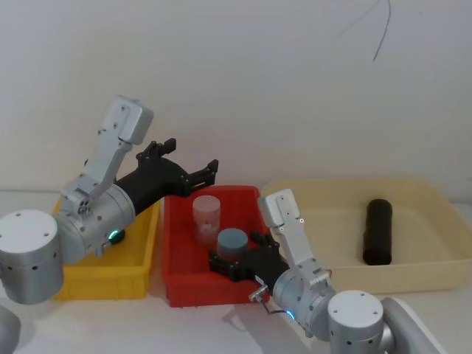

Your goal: Pick up the garbage bag with the one hand and transfer it to the other hand.

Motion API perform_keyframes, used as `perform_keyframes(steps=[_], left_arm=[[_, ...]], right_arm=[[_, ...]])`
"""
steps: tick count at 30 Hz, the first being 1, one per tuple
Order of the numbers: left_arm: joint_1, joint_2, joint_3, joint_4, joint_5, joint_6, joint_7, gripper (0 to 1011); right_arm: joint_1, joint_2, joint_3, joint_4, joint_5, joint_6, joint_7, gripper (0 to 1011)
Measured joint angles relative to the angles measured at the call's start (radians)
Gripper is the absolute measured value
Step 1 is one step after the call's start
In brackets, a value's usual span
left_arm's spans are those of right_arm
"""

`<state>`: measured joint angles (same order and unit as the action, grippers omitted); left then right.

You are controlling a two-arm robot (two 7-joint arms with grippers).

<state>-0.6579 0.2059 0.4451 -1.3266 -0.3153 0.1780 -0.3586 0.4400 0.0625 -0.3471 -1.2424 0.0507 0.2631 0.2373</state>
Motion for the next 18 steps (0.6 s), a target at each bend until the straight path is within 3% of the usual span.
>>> perform_keyframes(steps=[7, 18], left_arm=[[0.0, 0.0, 0.0, 0.0, 0.0, 0.0, 0.0, 1001], [0.0, 0.0, 0.0, 0.0, 0.0, 0.0, 0.0, 1001]], right_arm=[[0.015, -0.009, 0.003, 0.026, -0.003, -0.006, -0.005, 977], [0.03, -0.018, 0.014, 0.051, -0.003, -0.016, -0.013, 687]])
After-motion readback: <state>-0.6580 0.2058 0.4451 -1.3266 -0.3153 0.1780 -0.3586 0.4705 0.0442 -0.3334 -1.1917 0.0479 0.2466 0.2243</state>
